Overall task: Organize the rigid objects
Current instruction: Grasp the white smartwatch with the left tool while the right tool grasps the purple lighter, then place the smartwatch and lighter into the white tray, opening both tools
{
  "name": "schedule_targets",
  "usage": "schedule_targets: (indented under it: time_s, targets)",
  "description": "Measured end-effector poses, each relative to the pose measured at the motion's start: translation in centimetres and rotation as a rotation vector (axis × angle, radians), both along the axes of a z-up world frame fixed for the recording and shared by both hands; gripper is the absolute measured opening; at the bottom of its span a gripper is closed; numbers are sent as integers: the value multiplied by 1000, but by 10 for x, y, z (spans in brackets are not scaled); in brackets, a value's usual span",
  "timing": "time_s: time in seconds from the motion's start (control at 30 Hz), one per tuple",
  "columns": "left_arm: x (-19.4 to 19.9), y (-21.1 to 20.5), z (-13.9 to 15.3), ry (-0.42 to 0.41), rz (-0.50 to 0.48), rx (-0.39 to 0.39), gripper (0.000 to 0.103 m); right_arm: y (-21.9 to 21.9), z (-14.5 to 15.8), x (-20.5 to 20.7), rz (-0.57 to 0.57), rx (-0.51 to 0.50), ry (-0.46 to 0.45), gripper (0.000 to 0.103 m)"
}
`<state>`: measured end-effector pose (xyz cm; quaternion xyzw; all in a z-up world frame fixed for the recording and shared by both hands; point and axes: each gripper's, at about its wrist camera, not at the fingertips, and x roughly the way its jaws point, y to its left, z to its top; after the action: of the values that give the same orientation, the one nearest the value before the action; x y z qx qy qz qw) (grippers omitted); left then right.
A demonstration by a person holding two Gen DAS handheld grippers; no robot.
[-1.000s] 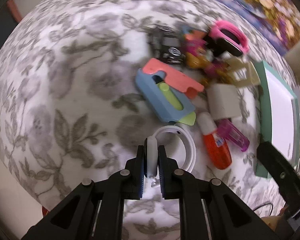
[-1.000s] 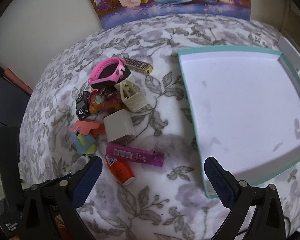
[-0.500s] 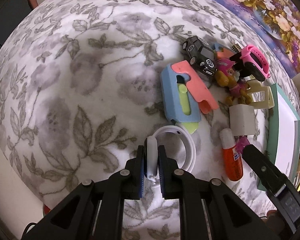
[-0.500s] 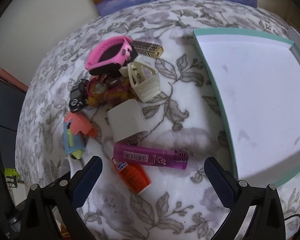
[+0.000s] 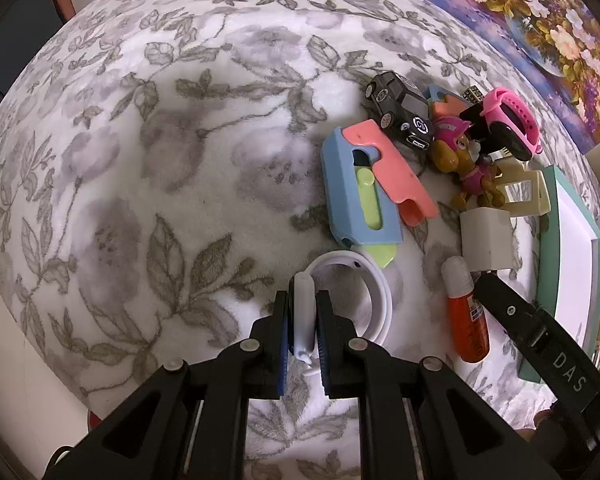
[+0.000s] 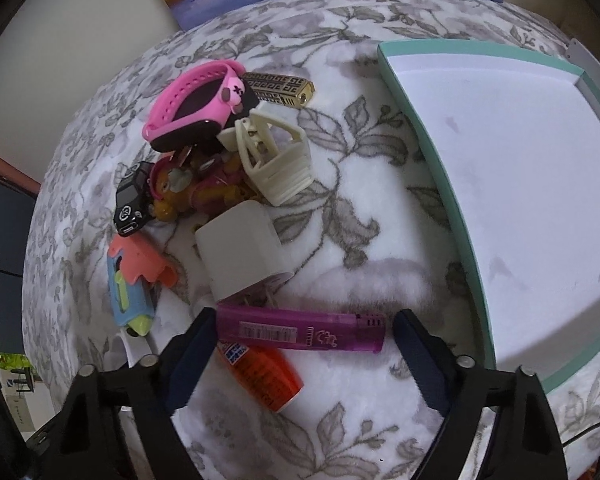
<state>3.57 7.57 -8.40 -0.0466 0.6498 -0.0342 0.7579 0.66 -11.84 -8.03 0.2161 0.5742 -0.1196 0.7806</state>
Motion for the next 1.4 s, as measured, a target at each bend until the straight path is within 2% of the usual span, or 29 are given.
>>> schedule_targets:
  time_s: [0.2, 0.37, 0.47, 0.63, 0.77, 0.97, 1.17, 1.4]
  targets:
    - [-3, 1, 6, -5, -1, 14, 13, -8, 3, -3, -12, 43, -12, 83]
    - [-10, -4, 34, -81, -13, 19, 13, -16, 18, -9, -33, 140, -76, 83]
    - [-12, -19, 55, -129, -40, 22, 13, -26, 35, -12, -42, 151, -130, 83]
    - [-7, -66, 77, -156, -147, 34, 13, -50, 63, -21, -84, 82, -206, 83]
    - [0, -115, 88, -172, -230, 59, 13, -81, 75, -28, -135, -44, -212, 83]
    - [9, -190, 80, -158, -319, 36, 13, -148, 69, -42, -273, -123, -179, 83]
    - [7, -260, 64, -161, -419, 23, 13, -211, 47, -58, -418, -164, -123, 83]
    - [10, -297, 39, -155, -474, 30, 13, -248, 36, -66, -464, -234, -90, 83]
